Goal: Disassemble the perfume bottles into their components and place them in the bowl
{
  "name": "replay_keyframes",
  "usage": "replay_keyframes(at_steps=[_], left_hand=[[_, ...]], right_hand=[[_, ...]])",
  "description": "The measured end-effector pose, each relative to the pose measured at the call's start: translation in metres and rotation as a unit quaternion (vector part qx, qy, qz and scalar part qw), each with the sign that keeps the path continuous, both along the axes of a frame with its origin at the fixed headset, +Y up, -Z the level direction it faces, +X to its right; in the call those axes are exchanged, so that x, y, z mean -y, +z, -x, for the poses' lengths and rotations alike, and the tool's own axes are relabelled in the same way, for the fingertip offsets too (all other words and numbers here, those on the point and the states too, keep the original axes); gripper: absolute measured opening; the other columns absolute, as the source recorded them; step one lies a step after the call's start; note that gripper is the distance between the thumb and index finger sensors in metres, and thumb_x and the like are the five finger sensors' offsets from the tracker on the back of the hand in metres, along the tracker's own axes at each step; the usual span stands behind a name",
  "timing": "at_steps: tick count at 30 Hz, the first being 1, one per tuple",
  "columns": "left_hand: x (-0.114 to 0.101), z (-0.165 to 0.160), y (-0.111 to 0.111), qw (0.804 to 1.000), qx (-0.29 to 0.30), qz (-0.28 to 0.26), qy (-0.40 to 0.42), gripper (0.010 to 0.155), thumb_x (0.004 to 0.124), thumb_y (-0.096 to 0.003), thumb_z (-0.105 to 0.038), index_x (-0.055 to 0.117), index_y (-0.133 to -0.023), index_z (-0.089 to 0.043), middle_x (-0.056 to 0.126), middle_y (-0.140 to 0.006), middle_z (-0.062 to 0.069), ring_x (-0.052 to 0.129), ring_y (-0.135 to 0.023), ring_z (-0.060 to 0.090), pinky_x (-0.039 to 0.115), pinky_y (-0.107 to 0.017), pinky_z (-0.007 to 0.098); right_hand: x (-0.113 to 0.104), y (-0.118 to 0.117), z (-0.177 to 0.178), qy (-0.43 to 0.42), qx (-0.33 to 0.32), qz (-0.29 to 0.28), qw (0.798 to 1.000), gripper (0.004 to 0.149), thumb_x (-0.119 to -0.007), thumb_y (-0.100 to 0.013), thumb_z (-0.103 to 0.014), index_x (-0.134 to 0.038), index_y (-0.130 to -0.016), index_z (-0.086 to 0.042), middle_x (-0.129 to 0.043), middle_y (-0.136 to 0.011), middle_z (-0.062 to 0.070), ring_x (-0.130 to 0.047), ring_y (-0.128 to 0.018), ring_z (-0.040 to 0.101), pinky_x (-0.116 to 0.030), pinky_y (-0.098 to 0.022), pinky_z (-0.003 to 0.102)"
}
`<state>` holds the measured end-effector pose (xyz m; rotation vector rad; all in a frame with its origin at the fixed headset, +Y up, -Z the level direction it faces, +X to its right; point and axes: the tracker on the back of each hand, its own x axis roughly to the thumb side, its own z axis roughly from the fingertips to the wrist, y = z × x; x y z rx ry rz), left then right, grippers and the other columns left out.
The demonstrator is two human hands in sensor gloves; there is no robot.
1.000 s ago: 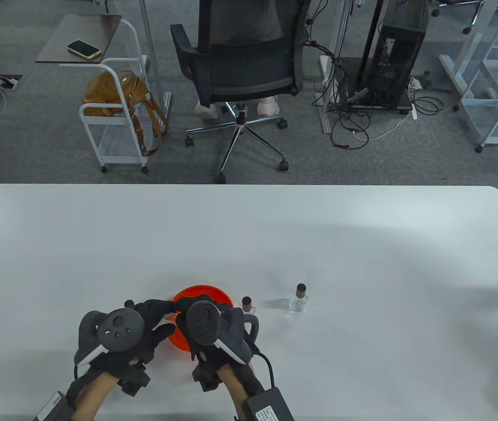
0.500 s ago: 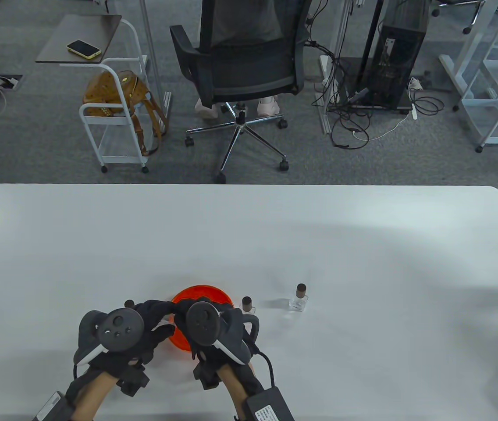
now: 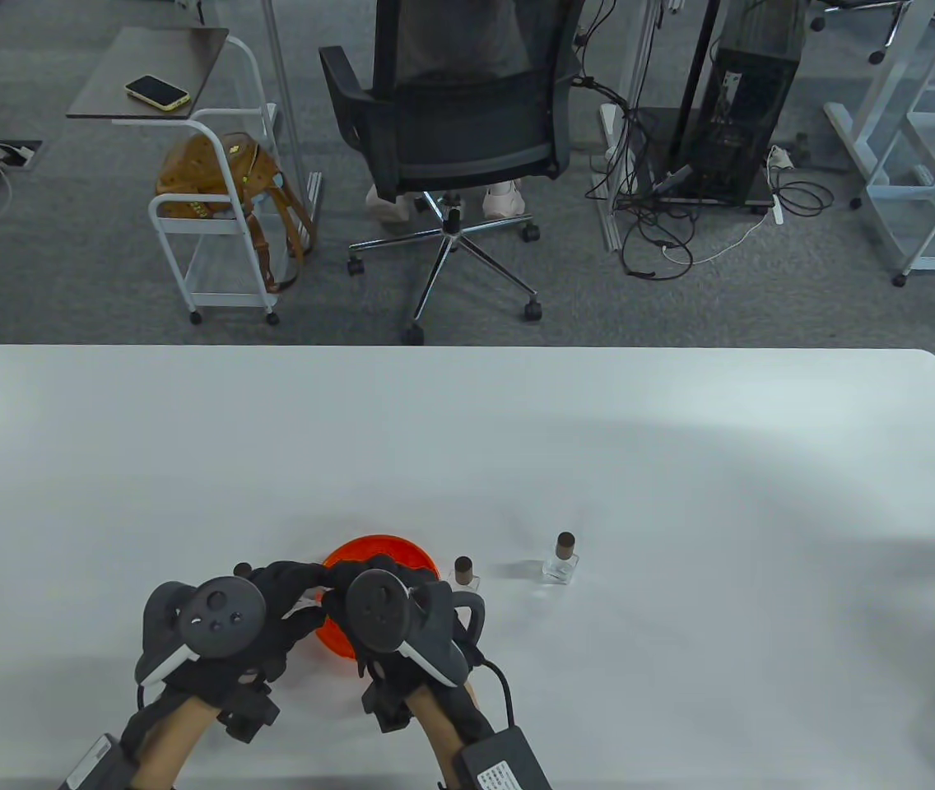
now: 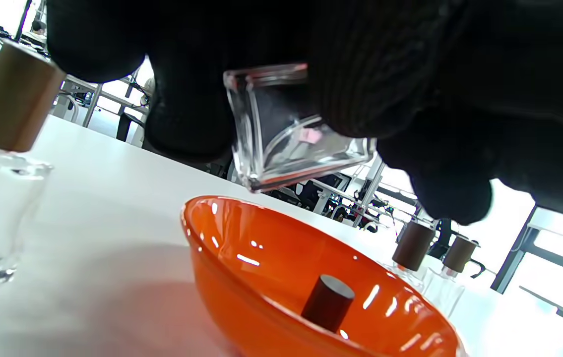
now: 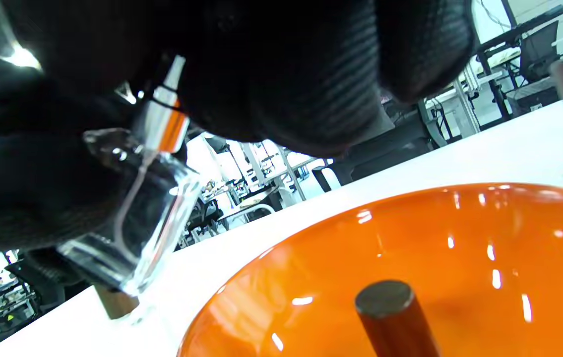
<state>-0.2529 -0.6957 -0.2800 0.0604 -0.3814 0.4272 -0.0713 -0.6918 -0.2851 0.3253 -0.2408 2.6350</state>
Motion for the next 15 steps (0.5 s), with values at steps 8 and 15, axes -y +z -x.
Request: replay_keyframes(at_steps=[8, 15], left_hand=[[0.001, -0.0006, -0.0011, 1.0, -0.002, -0.002, 0.001, 0.053, 0.09, -0.0409, -0.037, 0.087, -0.091, -0.02, 0.099, -0.088, 0.012, 0.107, -0.066, 0.032, 0.078, -0.056, 0.057], [-0.0002, -0.0008, -0.0001, 1.0, -0.005, -0.009, 0.004, 0.053, 0.09, -0.041, -0.037, 0.086, -0.091, -0.02, 0.099, -0.088, 0.011, 0.107, -0.066, 0.032, 0.079, -0.056, 0.057]], right_hand=[[0.0007, -0.0009, -0.0011, 0.004, -0.003, 0.006, 1.0, 0.043, -0.079, -0.035, -0.051, -0.087, -0.075, -0.034, -0.1, -0.063, -0.008, -0.106, -0.039, 0.006, -0.085, -0.054, 0.047], [-0.0006, -0.0007, -0.0008, -0.006, -0.009, 0.015, 1.0, 0.045, -0.085, -0.036, -0.042, -0.081, -0.08, -0.034, -0.094, -0.075, -0.006, -0.105, -0.048, 0.007, -0.083, -0.056, 0.048]])
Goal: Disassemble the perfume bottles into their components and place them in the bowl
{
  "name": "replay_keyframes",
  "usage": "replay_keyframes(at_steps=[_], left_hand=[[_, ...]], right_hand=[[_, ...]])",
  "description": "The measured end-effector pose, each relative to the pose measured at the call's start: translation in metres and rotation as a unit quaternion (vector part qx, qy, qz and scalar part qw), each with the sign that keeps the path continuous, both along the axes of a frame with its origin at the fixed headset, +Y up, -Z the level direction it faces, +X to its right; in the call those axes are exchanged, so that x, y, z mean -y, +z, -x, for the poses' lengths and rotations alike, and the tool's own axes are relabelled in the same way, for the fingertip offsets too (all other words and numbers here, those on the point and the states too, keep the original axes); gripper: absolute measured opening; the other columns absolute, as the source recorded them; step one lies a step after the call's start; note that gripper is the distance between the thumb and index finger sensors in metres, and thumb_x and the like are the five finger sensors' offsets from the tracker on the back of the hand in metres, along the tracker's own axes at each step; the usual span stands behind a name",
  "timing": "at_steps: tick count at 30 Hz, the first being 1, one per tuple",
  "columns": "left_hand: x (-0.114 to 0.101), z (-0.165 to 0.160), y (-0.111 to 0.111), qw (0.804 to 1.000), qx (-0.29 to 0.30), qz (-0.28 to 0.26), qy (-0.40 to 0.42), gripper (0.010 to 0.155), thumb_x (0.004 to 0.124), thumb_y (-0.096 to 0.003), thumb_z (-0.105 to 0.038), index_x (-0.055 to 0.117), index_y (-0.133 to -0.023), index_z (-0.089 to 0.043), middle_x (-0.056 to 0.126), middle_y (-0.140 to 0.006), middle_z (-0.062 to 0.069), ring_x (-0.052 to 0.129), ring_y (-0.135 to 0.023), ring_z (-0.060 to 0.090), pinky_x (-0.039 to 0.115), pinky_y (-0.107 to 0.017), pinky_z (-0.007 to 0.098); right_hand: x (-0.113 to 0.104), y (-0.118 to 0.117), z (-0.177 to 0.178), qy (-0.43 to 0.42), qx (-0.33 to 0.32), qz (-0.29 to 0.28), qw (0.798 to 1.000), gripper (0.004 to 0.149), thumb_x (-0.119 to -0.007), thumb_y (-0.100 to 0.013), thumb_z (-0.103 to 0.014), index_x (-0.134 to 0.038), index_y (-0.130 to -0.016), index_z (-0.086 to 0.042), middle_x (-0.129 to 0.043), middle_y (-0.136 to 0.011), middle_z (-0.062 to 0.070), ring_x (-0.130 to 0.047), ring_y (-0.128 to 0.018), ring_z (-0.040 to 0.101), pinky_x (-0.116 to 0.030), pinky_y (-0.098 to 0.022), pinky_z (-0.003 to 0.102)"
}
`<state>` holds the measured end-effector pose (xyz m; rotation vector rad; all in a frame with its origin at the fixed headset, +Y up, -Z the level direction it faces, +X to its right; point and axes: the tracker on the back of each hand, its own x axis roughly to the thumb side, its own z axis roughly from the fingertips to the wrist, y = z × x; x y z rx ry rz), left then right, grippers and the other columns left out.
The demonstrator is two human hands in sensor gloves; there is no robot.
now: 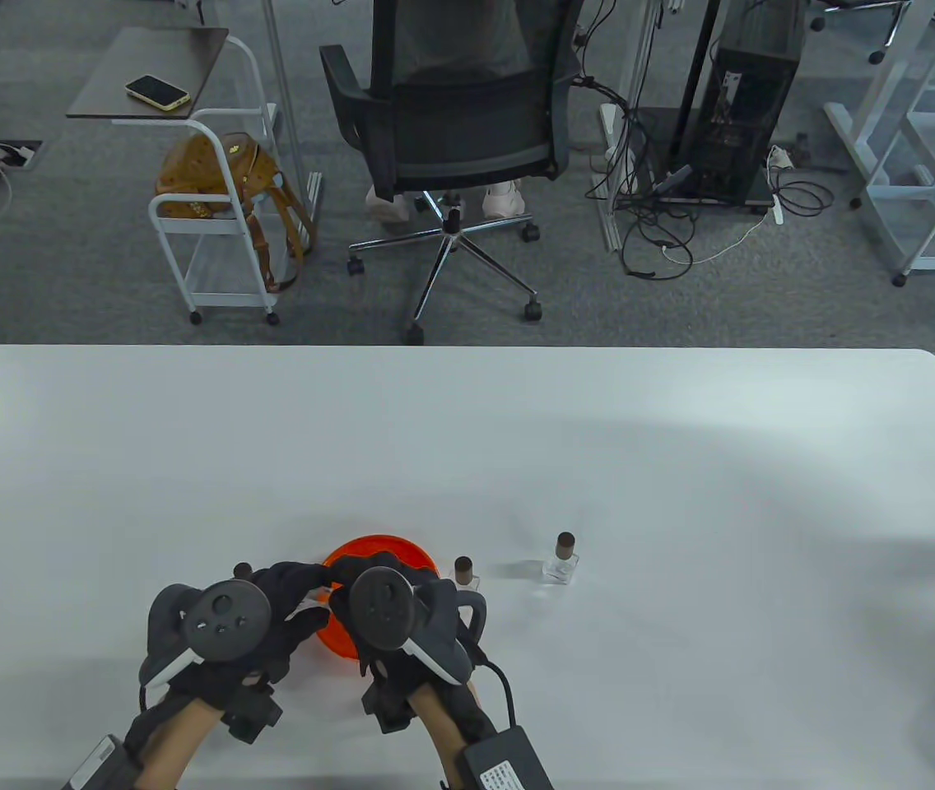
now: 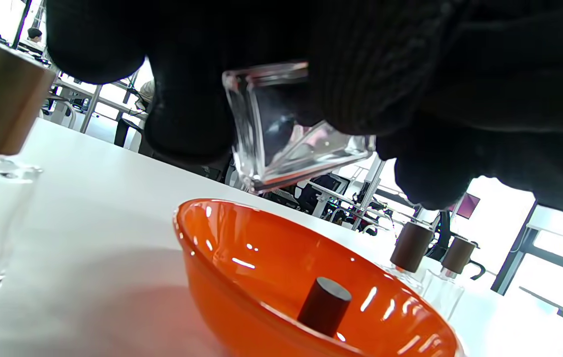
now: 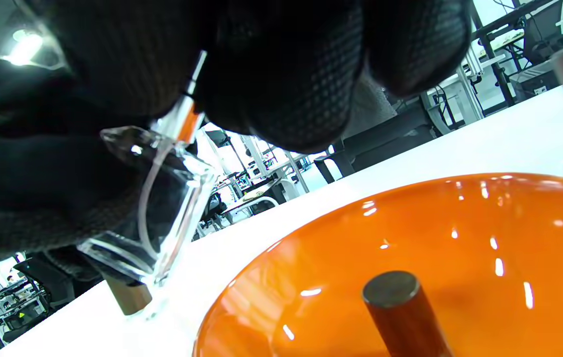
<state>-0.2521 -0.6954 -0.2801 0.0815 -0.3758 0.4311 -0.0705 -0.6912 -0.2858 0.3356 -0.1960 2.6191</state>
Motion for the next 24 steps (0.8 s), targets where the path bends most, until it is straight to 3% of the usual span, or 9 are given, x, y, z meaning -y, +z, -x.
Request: replay_keyframes(at_steps=[3, 8, 10, 12, 15, 17, 19, 21, 24], left_hand=[[0.0007, -0.0003, 0.0007, 1.0, 0.005, 0.005, -0.004, 0.053, 0.09, -0.0408, -0.037, 0.086, -0.091, -0.02, 0.099, -0.088, 0.011, 0.107, -0.066, 0.032, 0.079, -0.056, 0.057], [0.0014, -0.0017, -0.0006, 1.0, 0.002, 0.001, -0.006, 0.053, 0.09, -0.0412, -0.037, 0.086, -0.091, -0.02, 0.099, -0.088, 0.012, 0.108, -0.066, 0.032, 0.079, -0.056, 0.057], [0.0017, -0.0009, -0.0005, 1.0, 0.003, 0.004, -0.003, 0.053, 0.09, -0.041, -0.037, 0.086, -0.091, -0.02, 0.099, -0.088, 0.012, 0.107, -0.066, 0.032, 0.079, -0.056, 0.058], [0.0023, -0.002, 0.0, 1.0, 0.006, 0.005, -0.01, 0.053, 0.09, -0.0409, -0.037, 0.086, -0.091, -0.02, 0.099, -0.088, 0.011, 0.107, -0.067, 0.032, 0.079, -0.056, 0.057], [0.002, -0.0033, -0.0004, 1.0, 0.002, -0.001, -0.011, 0.053, 0.09, -0.0412, -0.037, 0.086, -0.091, -0.02, 0.099, -0.088, 0.012, 0.108, -0.066, 0.032, 0.079, -0.056, 0.057], [0.0019, -0.0016, -0.0005, 1.0, 0.0, 0.003, -0.005, 0.053, 0.089, -0.0413, -0.037, 0.086, -0.091, -0.019, 0.099, -0.088, 0.012, 0.107, -0.066, 0.032, 0.079, -0.056, 0.058], [0.0023, -0.0006, -0.0009, 1.0, 0.004, 0.006, -0.002, 0.053, 0.09, -0.0409, -0.037, 0.087, -0.091, -0.019, 0.099, -0.088, 0.012, 0.107, -0.066, 0.032, 0.079, -0.056, 0.058], [0.0027, -0.0013, -0.0002, 1.0, 0.007, 0.008, -0.007, 0.053, 0.09, -0.0411, -0.037, 0.086, -0.091, -0.02, 0.099, -0.088, 0.012, 0.107, -0.066, 0.032, 0.079, -0.056, 0.058], [0.0014, -0.0016, 0.0006, 1.0, -0.001, 0.0, -0.014, 0.053, 0.089, -0.0411, -0.037, 0.086, -0.091, -0.02, 0.099, -0.088, 0.012, 0.107, -0.066, 0.032, 0.079, -0.056, 0.057]], right_hand=[[-0.0002, -0.0001, -0.0001, 0.009, 0.007, -0.015, 1.0, 0.041, -0.081, -0.035, -0.048, -0.088, -0.073, -0.034, -0.101, -0.059, -0.008, -0.106, -0.035, 0.006, -0.085, -0.053, 0.047], [0.0007, -0.0002, 0.0005, 0.006, -0.006, 0.006, 1.0, 0.048, -0.085, -0.036, -0.041, -0.078, -0.082, -0.033, -0.092, -0.078, -0.005, -0.104, -0.05, 0.007, -0.082, -0.056, 0.048], [0.0009, 0.0001, 0.0002, 0.008, 0.003, -0.006, 1.0, 0.044, -0.081, -0.035, -0.049, -0.085, -0.077, -0.034, -0.098, -0.068, -0.007, -0.106, -0.043, 0.007, -0.084, -0.054, 0.048], [0.0009, -0.0002, -0.0001, 0.009, 0.004, -0.008, 1.0, 0.041, -0.081, -0.035, -0.048, -0.088, -0.073, -0.034, -0.101, -0.059, -0.007, -0.106, -0.036, 0.006, -0.085, -0.053, 0.047], [0.0008, -0.0005, -0.0004, 0.005, -0.007, 0.01, 1.0, 0.047, -0.086, -0.035, -0.041, -0.08, -0.082, -0.033, -0.094, -0.076, -0.006, -0.105, -0.049, 0.007, -0.083, -0.056, 0.048], [0.0007, -0.0007, 0.0001, 0.002, -0.007, 0.012, 1.0, 0.047, -0.086, -0.036, -0.04, -0.079, -0.082, -0.033, -0.093, -0.079, -0.005, -0.105, -0.05, 0.007, -0.082, -0.056, 0.048], [0.001, -0.0007, -0.0004, 0.004, 0.004, -0.003, 1.0, 0.044, -0.08, -0.035, -0.049, -0.086, -0.076, -0.034, -0.1, -0.065, -0.007, -0.107, -0.041, 0.006, -0.085, -0.054, 0.047], [0.0013, -0.0012, -0.0003, 0.007, 0.001, 0.0, 1.0, 0.042, -0.083, -0.034, -0.046, -0.087, -0.074, -0.034, -0.102, -0.059, -0.007, -0.106, -0.035, 0.005, -0.085, -0.053, 0.047], [0.0011, -0.0015, -0.0004, 0.002, -0.012, 0.02, 1.0, 0.048, -0.086, -0.036, -0.04, -0.08, -0.082, -0.033, -0.093, -0.078, -0.005, -0.105, -0.049, 0.007, -0.082, -0.056, 0.048]])
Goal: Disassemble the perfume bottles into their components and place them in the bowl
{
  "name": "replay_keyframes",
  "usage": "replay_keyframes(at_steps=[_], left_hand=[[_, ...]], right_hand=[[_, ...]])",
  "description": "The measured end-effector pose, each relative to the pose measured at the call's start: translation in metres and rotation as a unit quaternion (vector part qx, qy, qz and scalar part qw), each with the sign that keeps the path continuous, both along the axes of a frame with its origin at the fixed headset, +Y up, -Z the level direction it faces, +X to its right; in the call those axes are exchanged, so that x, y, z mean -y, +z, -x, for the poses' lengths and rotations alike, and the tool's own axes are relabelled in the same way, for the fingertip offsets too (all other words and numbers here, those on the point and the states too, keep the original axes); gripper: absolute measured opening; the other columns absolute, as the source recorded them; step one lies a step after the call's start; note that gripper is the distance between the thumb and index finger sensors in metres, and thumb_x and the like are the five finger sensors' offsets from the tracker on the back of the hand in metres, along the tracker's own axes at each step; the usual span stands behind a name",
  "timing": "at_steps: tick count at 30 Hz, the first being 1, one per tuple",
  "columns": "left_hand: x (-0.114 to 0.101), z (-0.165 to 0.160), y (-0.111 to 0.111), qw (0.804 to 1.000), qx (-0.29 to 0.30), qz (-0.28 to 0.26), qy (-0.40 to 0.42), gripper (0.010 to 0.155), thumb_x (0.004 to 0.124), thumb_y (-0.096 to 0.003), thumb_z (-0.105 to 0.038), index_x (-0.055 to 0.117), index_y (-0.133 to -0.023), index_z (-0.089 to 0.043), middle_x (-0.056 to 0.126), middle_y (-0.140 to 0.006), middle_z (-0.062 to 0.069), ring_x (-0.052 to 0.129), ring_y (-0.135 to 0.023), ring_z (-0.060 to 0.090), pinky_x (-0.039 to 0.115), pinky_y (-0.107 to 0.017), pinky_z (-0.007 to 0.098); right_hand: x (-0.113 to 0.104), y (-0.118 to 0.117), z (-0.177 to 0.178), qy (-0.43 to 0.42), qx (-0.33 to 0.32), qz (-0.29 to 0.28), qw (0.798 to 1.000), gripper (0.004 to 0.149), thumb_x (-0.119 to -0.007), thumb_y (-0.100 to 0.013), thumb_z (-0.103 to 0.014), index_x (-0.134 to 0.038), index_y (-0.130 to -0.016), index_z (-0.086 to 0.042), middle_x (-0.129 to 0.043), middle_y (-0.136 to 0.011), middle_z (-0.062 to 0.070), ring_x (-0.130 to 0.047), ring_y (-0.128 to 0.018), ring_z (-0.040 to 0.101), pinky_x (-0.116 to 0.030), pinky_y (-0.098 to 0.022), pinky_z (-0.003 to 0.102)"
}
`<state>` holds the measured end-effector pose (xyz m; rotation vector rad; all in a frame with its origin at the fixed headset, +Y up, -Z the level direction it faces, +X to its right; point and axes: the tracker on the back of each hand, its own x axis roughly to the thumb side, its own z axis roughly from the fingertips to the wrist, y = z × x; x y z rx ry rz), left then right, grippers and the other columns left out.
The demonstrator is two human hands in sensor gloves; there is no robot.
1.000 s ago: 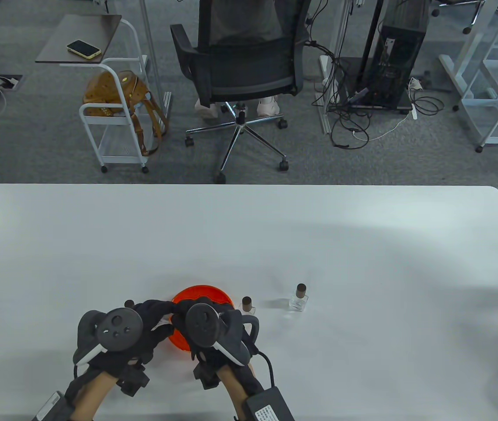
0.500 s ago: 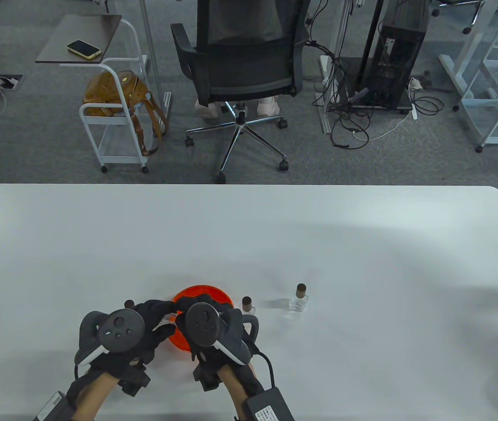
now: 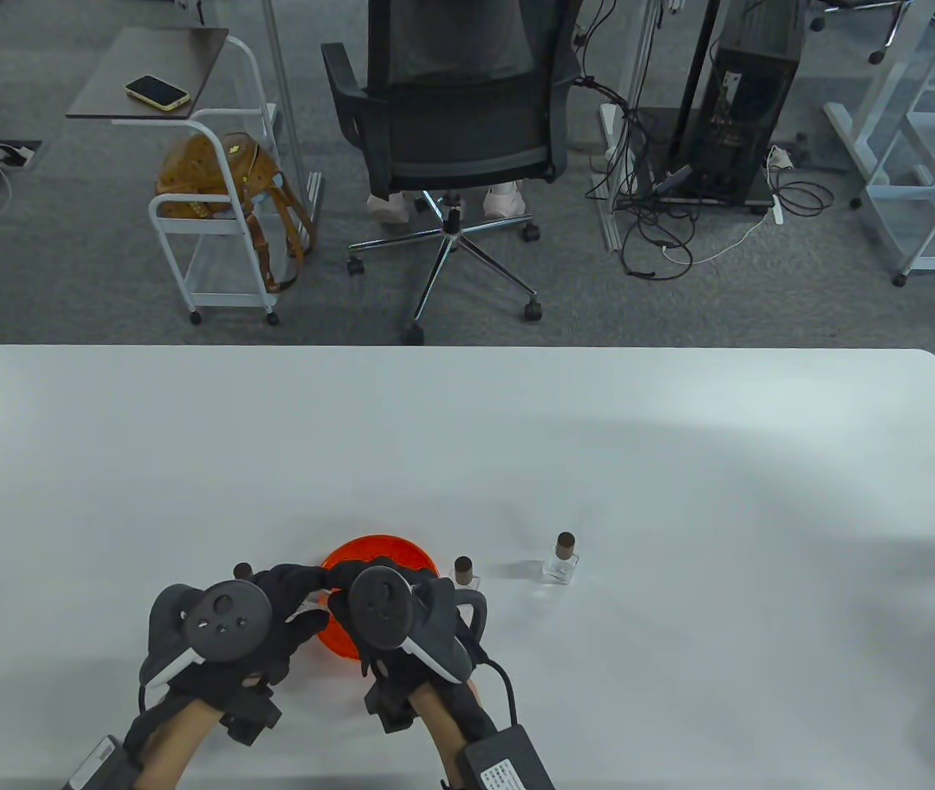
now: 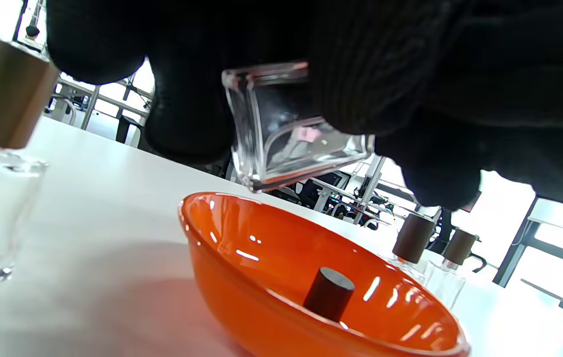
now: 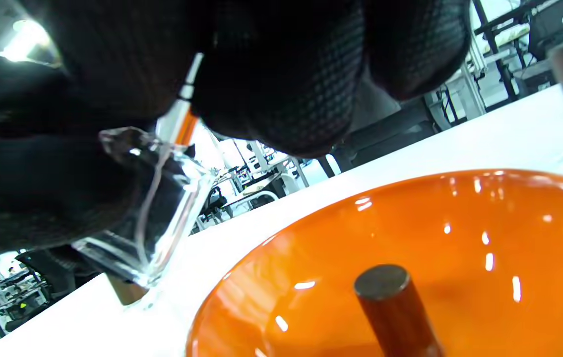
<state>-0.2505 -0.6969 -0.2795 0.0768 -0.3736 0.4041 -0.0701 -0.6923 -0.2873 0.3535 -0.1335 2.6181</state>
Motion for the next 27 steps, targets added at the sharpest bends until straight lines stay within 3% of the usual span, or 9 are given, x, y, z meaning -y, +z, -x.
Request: replay_keyframes(at_steps=[4, 7, 11, 14, 18, 21, 27], left_hand=[[0.0, 0.0, 0.0, 1.0, 0.008, 0.006, 0.007, 0.053, 0.09, -0.0412, -0.037, 0.086, -0.092, -0.02, 0.099, -0.088, 0.012, 0.107, -0.067, 0.032, 0.079, -0.057, 0.058], [0.0, -0.001, -0.001, 1.0, 0.001, 0.001, 0.003, 0.053, 0.089, -0.041, -0.038, 0.086, -0.091, -0.02, 0.099, -0.088, 0.011, 0.108, -0.066, 0.031, 0.079, -0.056, 0.057], [-0.001, 0.005, -0.002, 0.999, -0.038, -0.001, -0.015, 0.055, 0.09, -0.0405, -0.038, 0.086, -0.092, -0.02, 0.1, -0.088, 0.011, 0.108, -0.066, 0.031, 0.079, -0.056, 0.057], [-0.002, 0.009, -0.003, 0.998, -0.056, -0.001, -0.016, 0.055, 0.089, -0.0407, -0.038, 0.086, -0.092, -0.02, 0.1, -0.088, 0.012, 0.108, -0.066, 0.032, 0.079, -0.056, 0.057], [-0.001, 0.009, -0.004, 0.998, -0.053, 0.003, -0.015, 0.055, 0.089, -0.0416, -0.036, 0.085, -0.094, -0.019, 0.099, -0.089, 0.012, 0.107, -0.068, 0.033, 0.079, -0.057, 0.057], [0.0, 0.006, -0.003, 0.998, -0.048, 0.006, -0.027, 0.055, 0.088, -0.042, -0.035, 0.084, -0.095, -0.02, 0.098, -0.091, 0.012, 0.107, -0.07, 0.033, 0.078, -0.058, 0.057], [-0.001, 0.006, -0.003, 0.998, -0.049, 0.009, -0.03, 0.054, 0.089, -0.0421, -0.035, 0.085, -0.094, -0.021, 0.097, -0.092, 0.012, 0.106, -0.071, 0.033, 0.077, -0.058, 0.057]], right_hand=[[-0.001, 0.0, -0.002, -0.003, 0.022, -0.02, 1.0, 0.042, -0.081, -0.035, -0.048, -0.089, -0.073, -0.032, -0.102, -0.06, -0.007, -0.107, -0.036, 0.007, -0.085, -0.052, 0.048], [-0.006, 0.0, -0.005, 0.002, 0.01, -0.018, 1.0, 0.042, -0.085, -0.035, -0.042, -0.085, -0.076, -0.034, -0.098, -0.069, -0.006, -0.106, -0.044, 0.007, -0.084, -0.055, 0.048], [-0.028, 0.0, -0.031, -0.016, 0.058, -0.087, 0.994, 0.042, -0.084, -0.036, -0.041, -0.083, -0.078, -0.033, -0.096, -0.073, -0.005, -0.105, -0.047, 0.008, -0.082, -0.056, 0.049], [-0.033, 0.0, -0.044, 0.031, 0.1, -0.132, 0.986, 0.042, -0.084, -0.037, -0.041, -0.083, -0.078, -0.033, -0.096, -0.074, -0.005, -0.105, -0.048, 0.008, -0.082, -0.055, 0.05], [-0.005, -0.007, -0.024, 0.2, 0.095, -0.111, 0.969, 0.043, -0.087, -0.036, -0.04, -0.084, -0.078, -0.033, -0.097, -0.075, -0.005, -0.106, -0.046, 0.008, -0.083, -0.054, 0.049], [0.021, -0.009, 0.002, 0.332, 0.058, -0.1, 0.936, 0.043, -0.088, -0.033, -0.043, -0.086, -0.075, -0.035, -0.1, -0.072, -0.008, -0.106, -0.046, 0.007, -0.083, -0.056, 0.049], [0.037, -0.012, 0.018, 0.399, 0.042, -0.091, 0.911, 0.042, -0.088, -0.034, -0.044, -0.087, -0.076, -0.037, -0.099, -0.074, -0.011, -0.102, -0.055, 0.01, -0.078, -0.061, 0.052]])
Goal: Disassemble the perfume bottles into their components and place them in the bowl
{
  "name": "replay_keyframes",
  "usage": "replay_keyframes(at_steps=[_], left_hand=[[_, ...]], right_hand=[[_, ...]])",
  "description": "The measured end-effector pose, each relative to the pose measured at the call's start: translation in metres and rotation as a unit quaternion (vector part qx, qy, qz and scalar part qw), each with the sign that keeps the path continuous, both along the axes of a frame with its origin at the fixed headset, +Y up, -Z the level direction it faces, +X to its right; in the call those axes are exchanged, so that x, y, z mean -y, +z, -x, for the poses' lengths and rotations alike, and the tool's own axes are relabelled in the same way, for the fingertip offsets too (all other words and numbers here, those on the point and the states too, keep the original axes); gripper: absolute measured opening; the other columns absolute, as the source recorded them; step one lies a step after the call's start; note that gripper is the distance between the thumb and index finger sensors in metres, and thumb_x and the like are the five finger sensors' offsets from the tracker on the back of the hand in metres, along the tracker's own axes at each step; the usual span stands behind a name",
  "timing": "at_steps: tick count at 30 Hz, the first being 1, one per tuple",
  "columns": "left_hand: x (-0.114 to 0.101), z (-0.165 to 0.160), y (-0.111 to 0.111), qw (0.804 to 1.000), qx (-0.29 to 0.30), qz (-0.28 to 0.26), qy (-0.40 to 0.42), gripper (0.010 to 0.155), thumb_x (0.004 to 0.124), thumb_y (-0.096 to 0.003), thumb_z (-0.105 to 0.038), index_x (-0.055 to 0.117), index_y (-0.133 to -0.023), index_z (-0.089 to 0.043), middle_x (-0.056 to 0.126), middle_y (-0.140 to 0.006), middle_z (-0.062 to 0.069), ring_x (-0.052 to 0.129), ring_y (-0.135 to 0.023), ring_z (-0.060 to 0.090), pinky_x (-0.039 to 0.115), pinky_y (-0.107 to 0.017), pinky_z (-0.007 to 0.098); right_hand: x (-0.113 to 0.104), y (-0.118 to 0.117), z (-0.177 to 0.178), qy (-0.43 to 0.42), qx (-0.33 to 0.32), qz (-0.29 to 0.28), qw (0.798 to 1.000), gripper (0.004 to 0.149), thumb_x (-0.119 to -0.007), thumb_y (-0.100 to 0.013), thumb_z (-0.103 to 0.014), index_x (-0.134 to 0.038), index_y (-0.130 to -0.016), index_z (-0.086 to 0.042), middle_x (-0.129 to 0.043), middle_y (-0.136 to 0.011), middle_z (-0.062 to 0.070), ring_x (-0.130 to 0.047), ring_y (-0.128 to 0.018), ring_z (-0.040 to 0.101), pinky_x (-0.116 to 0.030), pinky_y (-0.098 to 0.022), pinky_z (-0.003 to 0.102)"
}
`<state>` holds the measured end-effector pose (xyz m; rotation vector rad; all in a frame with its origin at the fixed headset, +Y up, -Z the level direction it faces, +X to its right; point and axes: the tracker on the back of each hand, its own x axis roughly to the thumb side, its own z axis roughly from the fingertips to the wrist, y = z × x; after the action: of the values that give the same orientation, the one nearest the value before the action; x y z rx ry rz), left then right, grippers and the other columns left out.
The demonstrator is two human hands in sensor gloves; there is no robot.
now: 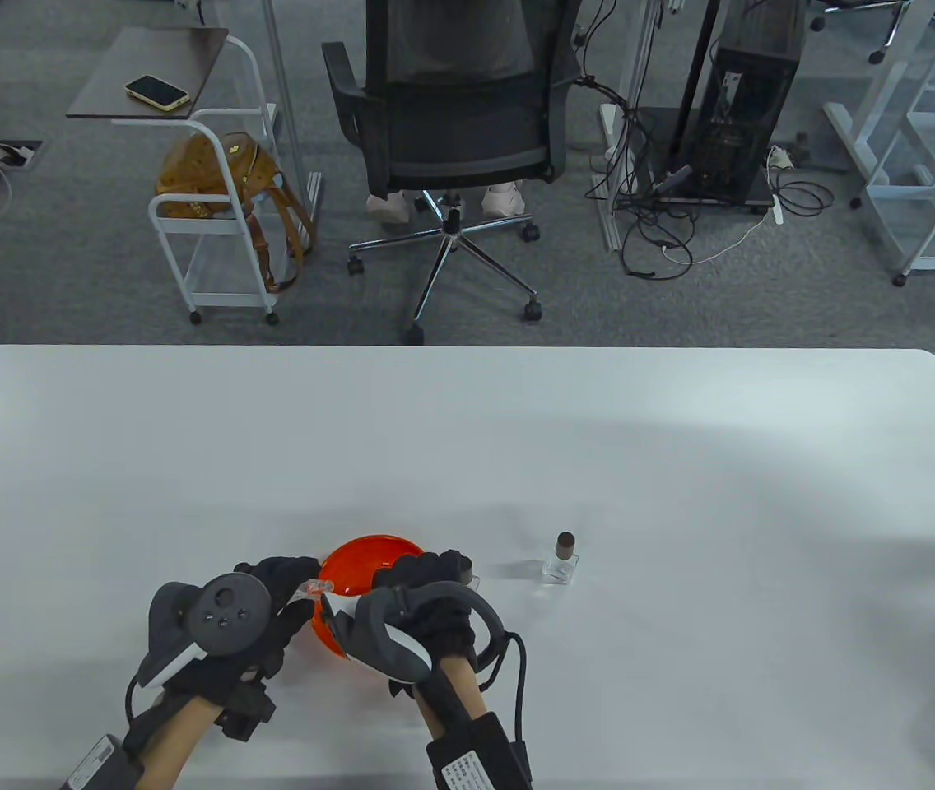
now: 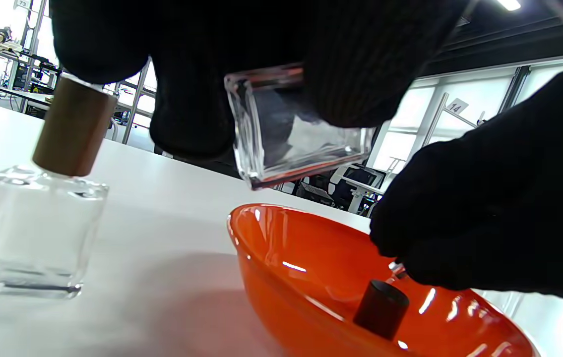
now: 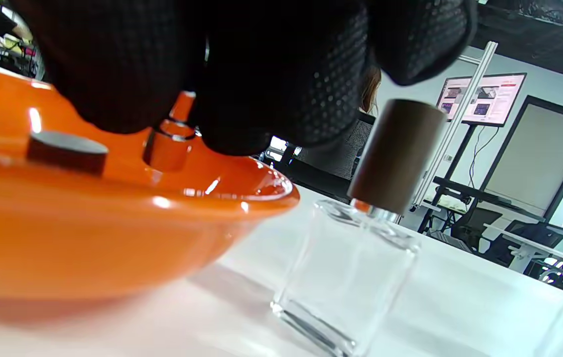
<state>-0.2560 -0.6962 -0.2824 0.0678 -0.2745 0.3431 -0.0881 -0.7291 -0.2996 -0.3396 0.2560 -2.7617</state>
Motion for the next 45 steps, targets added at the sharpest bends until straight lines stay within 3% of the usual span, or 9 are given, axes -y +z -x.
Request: replay_keyframes(at_steps=[4, 10, 17, 22, 28, 38, 41, 45], left_hand=[[0.0, -0.001, 0.001, 1.0, -0.003, 0.001, -0.013, 0.054, 0.09, -0.0412, -0.037, 0.087, -0.094, -0.025, 0.094, -0.092, 0.013, 0.102, -0.072, 0.032, 0.075, -0.06, 0.057], [0.0, -0.012, 0.001, 0.999, 0.003, -0.011, -0.05, 0.055, 0.089, -0.0421, -0.032, 0.085, -0.095, -0.02, 0.093, -0.093, 0.013, 0.102, -0.073, 0.034, 0.074, -0.061, 0.058], [-0.004, -0.063, -0.018, 0.981, -0.008, -0.007, -0.193, 0.056, 0.09, -0.0422, -0.031, 0.085, -0.097, -0.022, 0.096, -0.093, 0.009, 0.1, -0.077, 0.034, 0.072, -0.063, 0.058], [0.01, -0.097, -0.034, 0.962, -0.023, 0.016, -0.273, 0.056, 0.091, -0.0409, -0.036, 0.086, -0.096, -0.026, 0.103, -0.089, 0.004, 0.101, -0.074, 0.031, 0.073, -0.061, 0.056], [0.028, -0.111, -0.038, 0.942, -0.02, 0.049, -0.331, 0.056, 0.092, -0.0406, -0.037, 0.087, -0.096, -0.028, 0.105, -0.088, 0.002, 0.1, -0.075, 0.03, 0.072, -0.062, 0.055], [0.03, -0.11, -0.033, 0.948, -0.016, 0.064, -0.311, 0.058, 0.091, -0.041, -0.037, 0.085, -0.097, -0.028, 0.102, -0.092, 0.003, 0.098, -0.077, 0.031, 0.07, -0.063, 0.056], [0.016, -0.1, -0.03, 0.957, -0.023, 0.063, -0.282, 0.06, 0.09, -0.0409, -0.037, 0.082, -0.1, -0.028, 0.098, -0.095, 0.005, 0.095, -0.081, 0.032, 0.068, -0.064, 0.056], [-0.019, -0.065, -0.027, 0.978, -0.054, 0.024, -0.202, 0.063, 0.09, -0.0408, -0.04, 0.079, -0.102, -0.027, 0.094, -0.099, 0.005, 0.092, -0.085, 0.034, 0.065, -0.066, 0.058]], right_hand=[[-0.002, 0.0, -0.004, -0.012, 0.002, 0.011, 1.0, 0.046, -0.086, -0.033, -0.046, -0.086, -0.078, -0.037, -0.097, -0.08, -0.009, -0.101, -0.062, 0.012, -0.076, -0.062, 0.053], [-0.037, 0.004, -0.027, -0.124, 0.019, -0.023, 0.992, 0.044, -0.081, -0.036, -0.047, -0.086, -0.078, -0.036, -0.097, -0.079, -0.008, -0.102, -0.062, 0.012, -0.076, -0.062, 0.053], [-0.069, 0.008, -0.07, -0.23, 0.054, -0.059, 0.97, 0.045, -0.078, -0.036, -0.05, -0.087, -0.078, -0.035, -0.098, -0.078, -0.007, -0.102, -0.061, 0.012, -0.076, -0.062, 0.053], [-0.071, 0.004, -0.089, -0.258, 0.073, -0.054, 0.962, 0.045, -0.077, -0.036, -0.05, -0.088, -0.077, -0.034, -0.099, -0.077, -0.007, -0.103, -0.06, 0.013, -0.076, -0.061, 0.053], [-0.069, 0.001, -0.095, -0.268, 0.078, -0.045, 0.959, 0.047, -0.076, -0.036, -0.052, -0.088, -0.077, -0.034, -0.099, -0.078, -0.007, -0.103, -0.06, 0.013, -0.076, -0.062, 0.053], [-0.069, 0.003, -0.094, -0.255, 0.077, -0.033, 0.963, 0.047, -0.076, -0.036, -0.052, -0.088, -0.077, -0.034, -0.099, -0.077, -0.007, -0.103, -0.06, 0.013, -0.077, -0.061, 0.053], [-0.069, 0.003, -0.093, -0.251, 0.076, -0.032, 0.964, 0.046, -0.076, -0.036, -0.052, -0.088, -0.077, -0.034, -0.099, -0.077, -0.007, -0.103, -0.06, 0.013, -0.077, -0.061, 0.053], [-0.07, 0.005, -0.091, -0.252, 0.072, -0.034, 0.965, 0.046, -0.076, -0.036, -0.052, -0.089, -0.077, -0.034, -0.099, -0.077, -0.007, -0.103, -0.06, 0.013, -0.077, -0.061, 0.053]])
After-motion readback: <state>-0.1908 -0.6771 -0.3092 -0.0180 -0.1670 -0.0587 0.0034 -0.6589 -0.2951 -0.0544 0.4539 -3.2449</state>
